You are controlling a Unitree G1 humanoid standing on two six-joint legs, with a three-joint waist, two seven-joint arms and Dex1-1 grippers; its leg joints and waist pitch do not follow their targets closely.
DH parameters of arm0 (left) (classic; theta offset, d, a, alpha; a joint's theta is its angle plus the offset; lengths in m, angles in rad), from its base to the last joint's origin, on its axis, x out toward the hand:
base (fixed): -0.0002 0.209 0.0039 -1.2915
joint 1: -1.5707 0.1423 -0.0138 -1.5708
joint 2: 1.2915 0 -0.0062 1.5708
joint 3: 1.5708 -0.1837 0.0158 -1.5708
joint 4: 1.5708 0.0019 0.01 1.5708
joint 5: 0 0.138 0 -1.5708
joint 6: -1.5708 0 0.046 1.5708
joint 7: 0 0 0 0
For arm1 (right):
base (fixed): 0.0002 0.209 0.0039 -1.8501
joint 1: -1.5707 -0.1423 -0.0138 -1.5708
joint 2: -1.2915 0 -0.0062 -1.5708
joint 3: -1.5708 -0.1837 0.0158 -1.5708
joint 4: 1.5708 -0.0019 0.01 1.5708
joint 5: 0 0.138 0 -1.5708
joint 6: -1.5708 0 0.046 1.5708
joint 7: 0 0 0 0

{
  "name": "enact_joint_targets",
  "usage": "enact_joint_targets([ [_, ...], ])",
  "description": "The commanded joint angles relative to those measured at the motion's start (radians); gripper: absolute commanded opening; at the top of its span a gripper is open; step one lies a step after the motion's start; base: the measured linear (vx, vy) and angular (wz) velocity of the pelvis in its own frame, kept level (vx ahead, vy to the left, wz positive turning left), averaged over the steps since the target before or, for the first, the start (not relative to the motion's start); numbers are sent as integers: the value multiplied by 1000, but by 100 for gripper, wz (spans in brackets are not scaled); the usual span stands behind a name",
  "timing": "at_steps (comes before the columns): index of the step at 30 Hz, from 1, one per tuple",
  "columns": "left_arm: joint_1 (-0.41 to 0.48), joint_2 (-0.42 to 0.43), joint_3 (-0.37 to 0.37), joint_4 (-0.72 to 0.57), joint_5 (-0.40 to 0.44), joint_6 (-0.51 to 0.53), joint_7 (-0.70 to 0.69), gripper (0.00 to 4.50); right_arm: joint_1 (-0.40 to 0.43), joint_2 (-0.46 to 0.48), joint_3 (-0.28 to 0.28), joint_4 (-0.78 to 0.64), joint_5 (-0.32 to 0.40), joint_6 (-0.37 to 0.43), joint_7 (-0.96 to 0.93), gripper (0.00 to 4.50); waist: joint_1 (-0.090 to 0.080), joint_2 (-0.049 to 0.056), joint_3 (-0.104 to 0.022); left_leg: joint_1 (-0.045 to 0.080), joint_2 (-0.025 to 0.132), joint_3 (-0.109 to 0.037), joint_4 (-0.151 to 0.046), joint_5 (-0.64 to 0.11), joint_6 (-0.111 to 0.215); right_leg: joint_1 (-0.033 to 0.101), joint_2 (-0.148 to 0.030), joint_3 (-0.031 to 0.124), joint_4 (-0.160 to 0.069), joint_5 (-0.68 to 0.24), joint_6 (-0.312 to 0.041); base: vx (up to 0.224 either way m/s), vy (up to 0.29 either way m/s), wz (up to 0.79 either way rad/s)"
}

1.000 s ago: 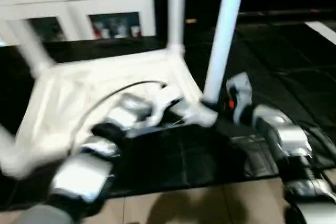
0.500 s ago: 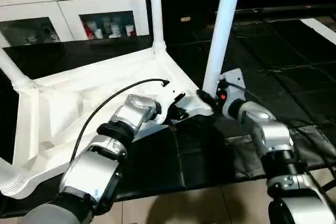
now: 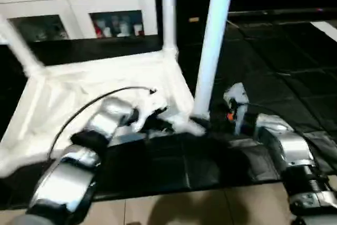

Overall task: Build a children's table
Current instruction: Rotate leg to tighten

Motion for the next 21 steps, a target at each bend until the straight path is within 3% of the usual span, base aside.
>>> enact_joint_targets([
  [1,-7,12,-27,-37,-11,-45,-74,0,-1,-31,21,-26,18,25,66,448,3,-14,-74,15,48,-7,-57,-117,123,59,-74,66,-62,-241,-162,0,0,0],
  [7,9,54,-53,-62,-7,-93,-180,0,-18,-92,59,-16,38,32,222,448,22,-18,-73,11,50,-8,-60,-135,97,62,-78,69,-60,-259,-149,0,0,0],
  [11,13,73,-74,-72,3,-119,-214,0,-32,-117,98,1,35,43,286,400,23,-20,-74,9,48,-9,-59,-127,93,63,-78,68,-60,-265,-147,0,0,0],
  [21,1,68,-73,-57,2,-128,-222,0,-48,-110,118,24,37,44,317,320,26,-20,-76,8,49,-10,-59,-116,90,63,-77,68,-57,-255,-147,0,0,0],
])
